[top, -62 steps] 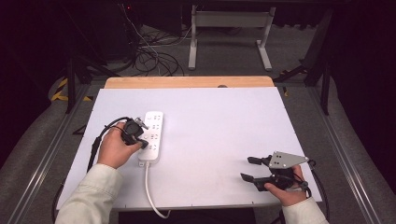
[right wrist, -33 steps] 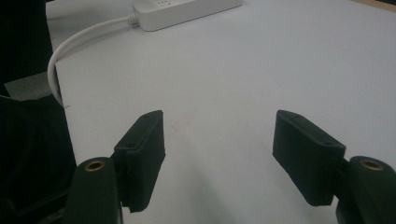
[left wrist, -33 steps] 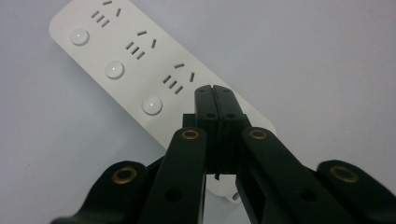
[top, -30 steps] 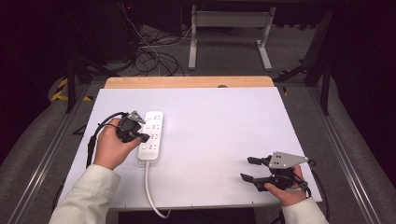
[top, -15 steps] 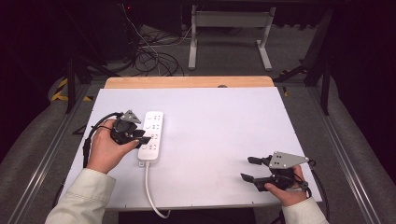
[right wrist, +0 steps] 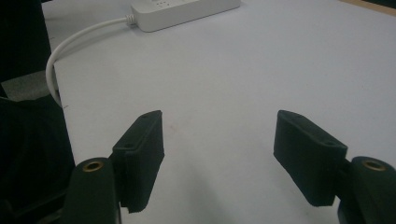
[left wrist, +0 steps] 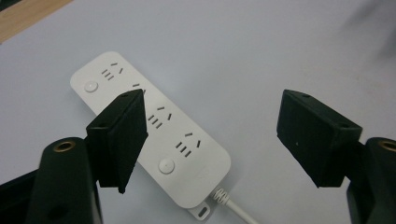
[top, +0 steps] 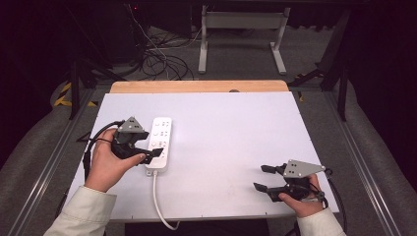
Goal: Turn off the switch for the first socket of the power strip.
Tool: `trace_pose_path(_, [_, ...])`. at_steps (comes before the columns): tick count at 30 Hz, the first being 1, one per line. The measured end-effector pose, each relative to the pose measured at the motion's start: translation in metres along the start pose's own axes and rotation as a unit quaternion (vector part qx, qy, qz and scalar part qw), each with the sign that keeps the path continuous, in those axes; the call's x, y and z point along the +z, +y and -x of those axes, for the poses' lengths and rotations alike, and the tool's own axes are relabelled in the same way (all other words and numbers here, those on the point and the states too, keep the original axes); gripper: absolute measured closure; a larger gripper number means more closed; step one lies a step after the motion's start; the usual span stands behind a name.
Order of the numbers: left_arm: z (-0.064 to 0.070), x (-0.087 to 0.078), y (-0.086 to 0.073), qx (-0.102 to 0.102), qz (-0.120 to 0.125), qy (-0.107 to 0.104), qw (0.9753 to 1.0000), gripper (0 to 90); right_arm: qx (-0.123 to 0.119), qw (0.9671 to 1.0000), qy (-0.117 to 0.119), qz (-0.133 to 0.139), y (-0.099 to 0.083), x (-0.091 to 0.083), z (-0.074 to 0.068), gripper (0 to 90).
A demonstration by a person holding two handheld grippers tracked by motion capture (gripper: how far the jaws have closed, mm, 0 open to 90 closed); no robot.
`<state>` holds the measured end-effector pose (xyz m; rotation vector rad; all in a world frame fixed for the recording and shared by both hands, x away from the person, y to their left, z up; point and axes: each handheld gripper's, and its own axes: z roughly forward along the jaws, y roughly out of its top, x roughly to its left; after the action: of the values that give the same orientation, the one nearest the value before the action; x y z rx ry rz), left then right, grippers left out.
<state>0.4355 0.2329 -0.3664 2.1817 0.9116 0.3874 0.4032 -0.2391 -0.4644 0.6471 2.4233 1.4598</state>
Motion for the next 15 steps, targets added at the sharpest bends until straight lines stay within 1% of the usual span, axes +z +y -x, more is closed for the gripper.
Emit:
trace_pose_path(1, [0.001,-0.002,0.0,0.002,0.012,0.0,0.9999,21.1,0.0,1.0,0.0,0.0,0.0,0.0,0.0,33.6])
trace_pose_path(4, [0.004,-0.009,-0.002,0.011,0.032,0.004,0.9994,17.3,0.0,1.0,0.0,0.001,0.0,0.0,0.0,33.2])
trace_pose_path(8, [0.009,-0.019,-0.008,0.013,0.071,0.003,0.9974,15.8,-0.001,1.0,-0.002,0.0,0.0,0.0,0.0,32.7])
trace_pose_path(11, [0.01,-0.023,-0.015,0.022,0.083,0.006,0.9963,13.2,-0.002,1.0,-0.002,-0.001,0.0,0.0,0.0,32.2])
trace_pose_path(13, [0.011,-0.026,-0.02,0.019,0.095,0.005,0.9953,12.6,-0.003,1.0,-0.002,0.001,0.0,0.0,0.0,31.6])
trace_pose_path(15, [0.011,-0.029,-0.026,0.019,0.11,0.004,0.9937,12.5,-0.003,1.0,-0.003,0.002,0.0,0.0,0.0,30.6])
